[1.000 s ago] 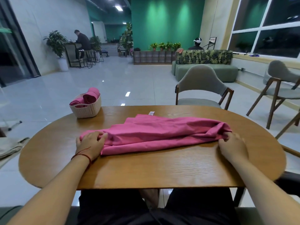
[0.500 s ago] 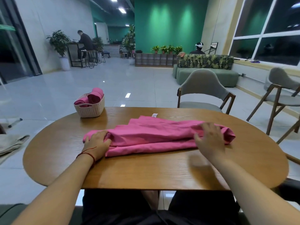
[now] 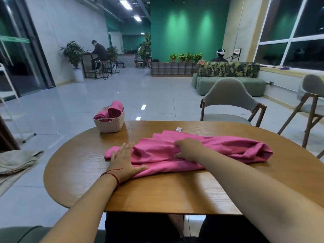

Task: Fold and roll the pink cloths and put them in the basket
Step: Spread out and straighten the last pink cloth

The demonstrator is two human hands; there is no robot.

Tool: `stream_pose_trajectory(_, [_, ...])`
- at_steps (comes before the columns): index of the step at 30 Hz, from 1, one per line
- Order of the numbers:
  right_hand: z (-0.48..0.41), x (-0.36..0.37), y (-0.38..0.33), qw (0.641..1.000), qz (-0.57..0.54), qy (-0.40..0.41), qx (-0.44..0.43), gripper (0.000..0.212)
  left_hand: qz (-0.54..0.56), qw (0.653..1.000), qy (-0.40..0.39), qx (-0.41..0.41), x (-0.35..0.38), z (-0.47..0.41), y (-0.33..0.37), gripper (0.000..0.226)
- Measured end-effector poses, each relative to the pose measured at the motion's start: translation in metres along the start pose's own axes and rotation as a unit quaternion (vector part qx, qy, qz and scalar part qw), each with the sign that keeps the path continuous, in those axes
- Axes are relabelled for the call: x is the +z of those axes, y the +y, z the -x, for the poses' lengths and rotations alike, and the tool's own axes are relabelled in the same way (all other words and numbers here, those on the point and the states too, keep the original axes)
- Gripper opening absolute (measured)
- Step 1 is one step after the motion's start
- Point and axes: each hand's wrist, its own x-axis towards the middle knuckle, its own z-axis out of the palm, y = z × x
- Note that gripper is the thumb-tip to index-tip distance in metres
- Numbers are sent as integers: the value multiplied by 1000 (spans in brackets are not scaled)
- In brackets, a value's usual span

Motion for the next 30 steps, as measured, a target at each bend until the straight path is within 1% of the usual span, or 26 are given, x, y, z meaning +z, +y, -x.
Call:
stream_pose_trajectory(1, [1, -1, 3, 1000, 16, 20, -6, 25, 0, 1000, -2, -2, 0, 0, 0, 136])
stream_pose_trajectory(2, [2, -4, 6, 999, 27, 36, -9, 17, 4, 1000, -1, -5, -1, 0, 1, 137])
stream_pose_trajectory(4, [5, -10, 12, 997, 36, 63, -2, 16, 12, 1000, 3, -15, -3, 0, 3, 139])
stream_pose_trajectory(5, [5, -14, 16, 997, 20, 71, 11, 16, 16, 1000, 4, -21, -3, 0, 3, 140])
stream_pose_trajectory(8, [4, -33, 42, 985, -69, 123, 99, 7, 16, 999, 13, -31, -1, -1, 2, 145])
stream_pose_trajectory(10, [8, -48, 69, 971, -100, 154, 151, 16, 13, 999, 20, -31, 0, -2, 0, 145])
stream_pose_trajectory(13, [26, -68, 117, 943, -147, 164, 249, 18, 11, 999, 22, -29, 0, -3, -3, 144])
stream_pose_trajectory(15, [41, -74, 154, 903, -216, 179, 326, 20, 10, 999, 19, -26, 0, -4, -4, 142])
stream_pose_trajectory(16, [49, -76, 173, 871, -269, 195, 361, 20, 11, 999, 19, -24, 1, -4, -5, 141])
stream_pose_trajectory(17, [56, -76, 192, 831, -338, 211, 389, 20, 11, 1000, 18, -21, 1, -5, -6, 140])
stream_pose_trajectory(19, [75, -77, 218, 724, -484, 249, 424, 24, 10, 1000, 16, -15, 2, -5, -7, 136])
stream_pose_trajectory(20, [83, -75, 228, 684, -528, 267, 427, 28, 8, 1000, 13, -10, 2, -5, -7, 133])
stream_pose_trajectory(21, [93, -73, 236, 666, -553, 269, 422, 34, 6, 1000, 9, -2, 1, -5, -7, 128])
stream_pose_trajectory(22, [100, -69, 241, 665, -566, 261, 410, 41, 4, 1000, 4, 7, 1, -4, -6, 122])
stream_pose_trajectory(24, [114, -64, 241, 700, -545, 231, 399, 56, 2, 999, -7, 32, -1, -4, -6, 109])
stream_pose_trajectory(25, [119, -62, 237, 719, -531, 219, 391, 58, 1, 999, -14, 46, -1, -4, -5, 103])
stream_pose_trajectory(26, [124, -61, 231, 739, -515, 212, 379, 53, -2, 998, -19, 59, -1, -4, -4, 96])
stream_pose_trajectory(28, [128, -56, 224, 782, -472, 208, 349, 34, -7, 996, -26, 80, 2, -8, 4, 78])
stream_pose_trajectory(30, [126, -45, 221, 826, -421, 194, 322, 31, 3, 995, -21, 96, 5, -15, 24, 55])
